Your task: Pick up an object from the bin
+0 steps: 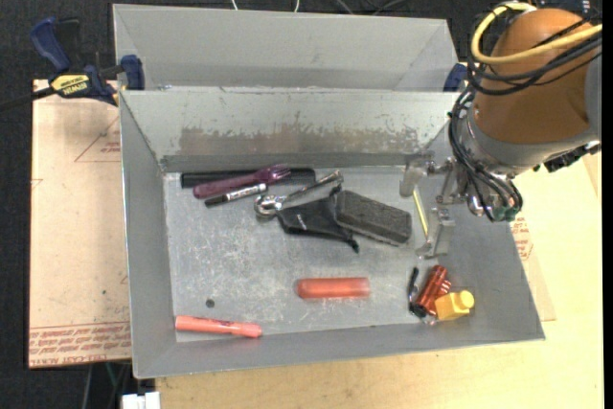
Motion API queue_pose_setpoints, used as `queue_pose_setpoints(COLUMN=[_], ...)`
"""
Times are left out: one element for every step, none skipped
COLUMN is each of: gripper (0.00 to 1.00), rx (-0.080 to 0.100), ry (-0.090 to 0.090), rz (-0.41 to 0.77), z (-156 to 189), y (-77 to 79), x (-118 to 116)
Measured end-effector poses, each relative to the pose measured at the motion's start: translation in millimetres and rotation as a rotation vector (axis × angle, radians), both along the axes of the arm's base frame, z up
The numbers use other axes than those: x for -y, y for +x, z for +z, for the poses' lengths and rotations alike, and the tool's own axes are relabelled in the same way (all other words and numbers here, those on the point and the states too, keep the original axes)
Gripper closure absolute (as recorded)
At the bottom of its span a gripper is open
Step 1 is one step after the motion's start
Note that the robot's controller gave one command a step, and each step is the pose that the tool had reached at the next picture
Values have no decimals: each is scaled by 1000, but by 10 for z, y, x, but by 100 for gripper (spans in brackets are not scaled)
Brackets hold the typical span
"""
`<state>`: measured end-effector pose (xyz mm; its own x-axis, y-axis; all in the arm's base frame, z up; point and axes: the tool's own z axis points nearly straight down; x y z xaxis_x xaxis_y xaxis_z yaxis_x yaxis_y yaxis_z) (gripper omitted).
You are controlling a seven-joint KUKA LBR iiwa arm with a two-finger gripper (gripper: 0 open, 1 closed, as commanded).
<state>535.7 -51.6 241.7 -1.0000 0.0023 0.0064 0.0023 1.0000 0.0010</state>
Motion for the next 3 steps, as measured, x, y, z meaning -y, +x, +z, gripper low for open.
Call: queue_pose_setpoints(gripper=[0, 0, 0], rx=[8, 2, 11], ry=[-1, -1, -1], rz=[3, -397, -129], z=[39, -852, -816], y=[15, 592, 686], x=[-5, -336, -326])
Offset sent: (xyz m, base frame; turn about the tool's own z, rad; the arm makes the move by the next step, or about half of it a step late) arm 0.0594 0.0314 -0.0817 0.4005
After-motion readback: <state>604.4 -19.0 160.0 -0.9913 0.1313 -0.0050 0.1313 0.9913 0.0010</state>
